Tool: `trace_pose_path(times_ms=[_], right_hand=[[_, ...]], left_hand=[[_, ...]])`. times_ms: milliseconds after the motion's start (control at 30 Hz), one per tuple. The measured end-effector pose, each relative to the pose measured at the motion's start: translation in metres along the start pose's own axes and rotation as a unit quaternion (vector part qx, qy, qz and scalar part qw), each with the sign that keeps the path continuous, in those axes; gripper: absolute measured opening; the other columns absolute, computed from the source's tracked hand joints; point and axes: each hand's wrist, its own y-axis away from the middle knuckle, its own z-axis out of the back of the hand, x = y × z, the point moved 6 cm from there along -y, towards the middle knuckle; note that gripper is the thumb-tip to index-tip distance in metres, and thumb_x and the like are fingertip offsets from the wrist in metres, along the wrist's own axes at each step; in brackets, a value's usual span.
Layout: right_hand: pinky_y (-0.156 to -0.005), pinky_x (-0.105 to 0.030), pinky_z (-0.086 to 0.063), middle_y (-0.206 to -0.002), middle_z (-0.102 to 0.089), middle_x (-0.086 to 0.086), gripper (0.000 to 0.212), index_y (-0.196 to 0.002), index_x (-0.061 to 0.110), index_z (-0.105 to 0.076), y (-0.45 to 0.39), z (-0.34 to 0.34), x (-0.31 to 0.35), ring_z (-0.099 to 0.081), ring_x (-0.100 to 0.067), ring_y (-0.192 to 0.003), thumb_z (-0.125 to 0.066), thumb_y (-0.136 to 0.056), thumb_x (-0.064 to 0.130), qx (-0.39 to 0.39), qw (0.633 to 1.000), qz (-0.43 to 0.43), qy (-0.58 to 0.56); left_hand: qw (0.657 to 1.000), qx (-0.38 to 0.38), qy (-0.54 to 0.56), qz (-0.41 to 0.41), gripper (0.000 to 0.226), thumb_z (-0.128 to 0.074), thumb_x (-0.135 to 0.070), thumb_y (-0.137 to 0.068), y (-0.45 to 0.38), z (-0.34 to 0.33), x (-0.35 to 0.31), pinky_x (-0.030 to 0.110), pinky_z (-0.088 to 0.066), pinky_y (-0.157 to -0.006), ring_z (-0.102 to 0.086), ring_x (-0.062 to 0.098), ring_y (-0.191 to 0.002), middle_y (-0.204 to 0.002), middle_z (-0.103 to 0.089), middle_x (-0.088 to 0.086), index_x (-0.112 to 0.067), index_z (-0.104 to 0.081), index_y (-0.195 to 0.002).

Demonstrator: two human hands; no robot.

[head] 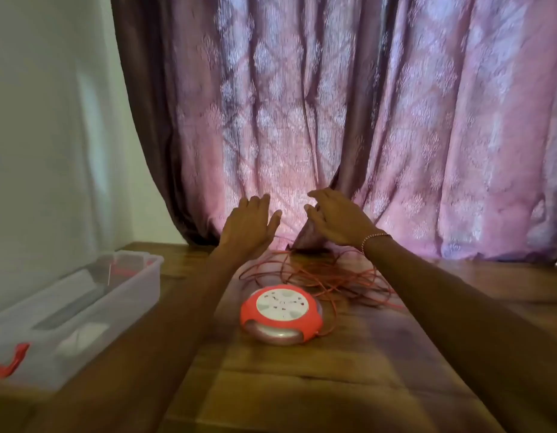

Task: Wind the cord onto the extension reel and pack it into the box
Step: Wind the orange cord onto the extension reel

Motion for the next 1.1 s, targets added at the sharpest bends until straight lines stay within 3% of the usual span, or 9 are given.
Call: trace_pose_path(times_ms=[133,300,400,500,667,734,867,967,1100], right_hand=[[-0.089,-0.040,-0.045,-0.119,-0.062,-0.021,0.043,-0.125,0.003,-0.056,0.016,-0.036,0.004,-0.056,-0.035,-0.112,-0.044,-0.100,0.036,0.101,0.994,-0.019,-0.033],[-0.067,-0.029,-0.035,-0.087,-0.069,-0.017,0.033,-0.073,0.015,-0.058,0.034,-0.067,0.003,-0.062,-0.032,-0.087,-0.050,-0.097,0.037,0.166,0.985,-0.021,-0.040],[-0.060,-0.029,-0.037,-0.074,-0.067,-0.012,0.044,-0.073,0.008,-0.064,0.047,-0.083,-0.002,-0.061,-0.027,-0.074,-0.050,-0.094,0.044,0.220,0.973,-0.057,-0.033],[-0.061,-0.028,-0.047,-0.070,-0.068,-0.005,0.050,-0.080,0.007,-0.068,0.059,-0.098,-0.004,-0.065,-0.022,-0.066,-0.049,-0.093,0.052,0.305,0.946,-0.093,-0.059],[-0.042,-0.024,-0.052,-0.067,-0.068,-0.013,0.037,-0.088,0.001,-0.064,0.085,-0.120,-0.002,-0.065,-0.017,-0.046,-0.060,-0.094,0.037,0.395,0.858,-0.205,-0.255],[-0.047,-0.027,-0.057,-0.073,-0.068,-0.017,0.032,-0.089,0.001,-0.065,0.089,-0.122,-0.006,-0.066,-0.018,-0.050,-0.065,-0.092,0.032,0.392,0.839,-0.227,-0.301],[-0.064,-0.034,-0.061,-0.089,-0.067,-0.022,0.050,-0.107,-0.008,-0.065,0.089,-0.122,-0.017,-0.066,-0.032,-0.078,-0.073,-0.085,0.036,0.375,0.809,-0.261,-0.371],[-0.060,-0.029,-0.059,-0.094,-0.063,-0.019,0.048,-0.099,0.003,-0.070,0.083,-0.115,-0.022,-0.064,-0.026,-0.079,-0.080,-0.072,0.041,0.354,0.780,-0.264,-0.443],[-0.061,-0.026,-0.057,-0.083,-0.070,-0.005,0.031,-0.084,0.017,-0.069,0.071,-0.100,-0.033,-0.067,-0.011,-0.070,-0.082,-0.070,0.041,0.311,0.774,-0.247,-0.493]], left_hand=[[0.996,0.076,0.010,0.055,0.052,-0.033,-0.050,-0.109,0.033,-0.024,0.022,0.039,-0.040,-0.068,-0.068,0.042,-0.094,-0.103,-0.072,0.020,-0.007,-0.055,-0.127],[0.958,0.268,0.030,0.096,0.058,-0.033,-0.052,-0.108,0.064,-0.050,0.034,0.042,-0.051,-0.081,-0.069,0.042,-0.101,-0.109,-0.071,0.024,-0.006,-0.067,-0.108],[0.909,0.386,0.068,0.140,0.062,-0.032,-0.053,-0.109,0.089,-0.062,0.029,0.030,-0.053,-0.065,-0.074,0.033,-0.078,-0.087,-0.071,0.017,-0.006,-0.069,-0.094],[0.875,0.427,0.111,0.199,0.059,-0.035,-0.053,-0.108,0.104,-0.066,0.025,0.022,-0.048,-0.046,-0.064,0.019,-0.045,-0.067,-0.067,0.010,-0.006,-0.062,-0.084],[0.866,0.433,0.126,0.217,0.056,-0.034,-0.048,-0.109,0.112,-0.071,0.022,0.024,-0.047,-0.037,-0.057,0.017,-0.030,-0.063,-0.066,0.015,-0.004,-0.058,-0.085],[0.869,0.427,0.136,0.211,0.057,-0.036,-0.048,-0.109,0.112,-0.072,0.023,0.024,-0.046,-0.037,-0.059,0.018,-0.033,-0.066,-0.067,0.016,-0.001,-0.061,-0.089],[0.905,0.370,0.136,0.160,0.060,-0.035,-0.052,-0.109,0.099,-0.072,0.033,0.029,-0.039,-0.054,-0.073,0.038,-0.082,-0.094,-0.073,0.022,-0.003,-0.067,-0.096],[0.924,0.302,0.196,0.133,0.055,-0.042,-0.059,-0.105,0.079,-0.063,0.036,0.029,-0.042,-0.047,-0.071,0.038,-0.066,-0.072,-0.069,0.012,-0.017,-0.056,-0.072],[0.949,0.194,0.206,0.136,0.066,-0.048,-0.080,-0.087,0.046,-0.046,0.041,0.029,-0.036,-0.054,-0.062,0.019,-0.058,-0.060,-0.060,-0.002,-0.017,-0.055,-0.067]])
